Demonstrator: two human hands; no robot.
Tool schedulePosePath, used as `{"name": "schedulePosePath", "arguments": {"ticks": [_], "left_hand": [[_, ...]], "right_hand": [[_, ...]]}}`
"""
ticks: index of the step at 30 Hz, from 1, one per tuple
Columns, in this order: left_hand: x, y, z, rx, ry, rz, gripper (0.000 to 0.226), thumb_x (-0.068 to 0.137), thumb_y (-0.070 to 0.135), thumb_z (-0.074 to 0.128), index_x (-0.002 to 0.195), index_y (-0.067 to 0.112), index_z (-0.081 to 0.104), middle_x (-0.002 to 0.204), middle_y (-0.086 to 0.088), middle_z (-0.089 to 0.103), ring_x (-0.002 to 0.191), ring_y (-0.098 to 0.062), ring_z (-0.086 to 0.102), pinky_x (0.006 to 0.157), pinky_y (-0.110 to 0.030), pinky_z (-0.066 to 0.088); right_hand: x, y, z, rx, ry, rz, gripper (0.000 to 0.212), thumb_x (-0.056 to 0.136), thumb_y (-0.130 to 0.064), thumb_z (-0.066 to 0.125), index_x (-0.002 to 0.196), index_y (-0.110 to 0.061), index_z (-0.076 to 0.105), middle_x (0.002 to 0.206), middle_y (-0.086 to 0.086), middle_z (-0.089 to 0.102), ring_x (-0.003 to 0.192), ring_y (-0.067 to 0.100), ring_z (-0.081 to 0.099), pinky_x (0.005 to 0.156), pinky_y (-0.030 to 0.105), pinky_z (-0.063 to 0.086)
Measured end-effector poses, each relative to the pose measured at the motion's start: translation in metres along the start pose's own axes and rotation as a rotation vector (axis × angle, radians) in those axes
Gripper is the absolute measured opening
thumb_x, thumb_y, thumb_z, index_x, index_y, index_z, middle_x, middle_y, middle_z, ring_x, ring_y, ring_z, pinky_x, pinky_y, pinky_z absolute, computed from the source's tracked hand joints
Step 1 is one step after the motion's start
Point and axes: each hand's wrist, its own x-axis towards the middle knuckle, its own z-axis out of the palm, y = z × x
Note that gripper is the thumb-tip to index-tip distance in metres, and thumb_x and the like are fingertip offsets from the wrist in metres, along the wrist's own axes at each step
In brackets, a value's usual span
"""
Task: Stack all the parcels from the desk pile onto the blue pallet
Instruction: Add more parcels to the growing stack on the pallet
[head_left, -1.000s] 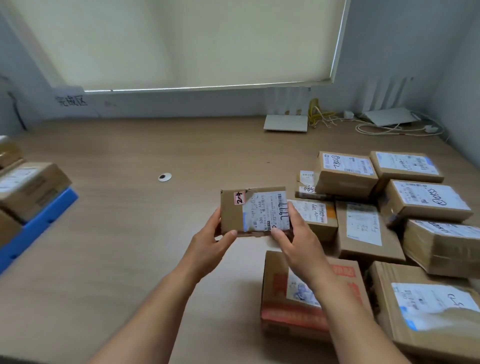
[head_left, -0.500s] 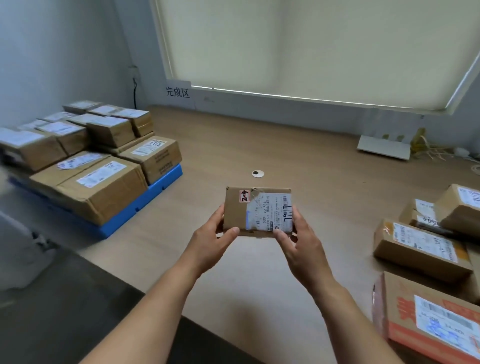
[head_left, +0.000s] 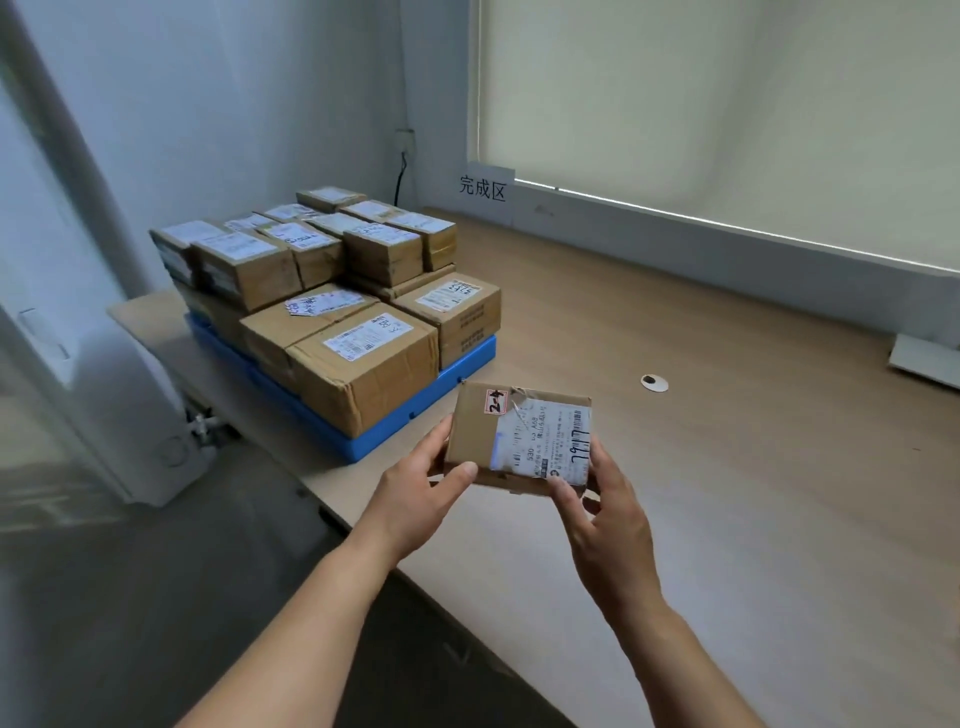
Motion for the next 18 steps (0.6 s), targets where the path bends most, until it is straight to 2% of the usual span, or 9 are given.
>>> {"name": "schedulePosePath", "arguments": {"ticks": [4, 10, 18], "left_hand": [[0.019, -0.017, -0.035, -0.024, 0.082, -0.035, 0.059, 0.093, 0.028, 0.056, 0.144, 0.040, 0.027, 0.130, 0.017, 0.048, 0.111, 0.003, 0.048, 0.095, -0.016, 0.037], [0.060, -0.034, -0.098, 0.067, 0.124, -0.054, 0.058, 0.094, 0.029, 0.054, 0.142, 0.046, 0.024, 0.126, 0.024, 0.043, 0.119, 0.002, 0.039, 0.098, -0.019, 0.030], [0.137, -0.056, -0.162, 0.113, 0.167, -0.089, 0.058, 0.094, 0.029, 0.054, 0.144, 0.042, 0.027, 0.133, 0.019, 0.048, 0.120, 0.000, 0.046, 0.102, -0.020, 0.033]], "right_hand": [[0.026, -0.017, 0.038, 0.002, -0.035, -0.055, 0.058, 0.090, -0.031, 0.059, 0.143, -0.020, 0.038, 0.128, 0.000, 0.056, 0.111, 0.013, 0.053, 0.091, 0.038, 0.051], [0.074, -0.044, 0.105, 0.071, -0.048, -0.081, 0.057, 0.090, -0.038, 0.056, 0.142, -0.023, 0.040, 0.128, -0.004, 0.057, 0.112, 0.011, 0.053, 0.090, 0.039, 0.051], [0.146, -0.076, 0.169, 0.149, -0.068, -0.073, 0.055, 0.090, -0.038, 0.056, 0.141, -0.024, 0.041, 0.129, -0.003, 0.056, 0.114, 0.011, 0.053, 0.089, 0.034, 0.052]]}}
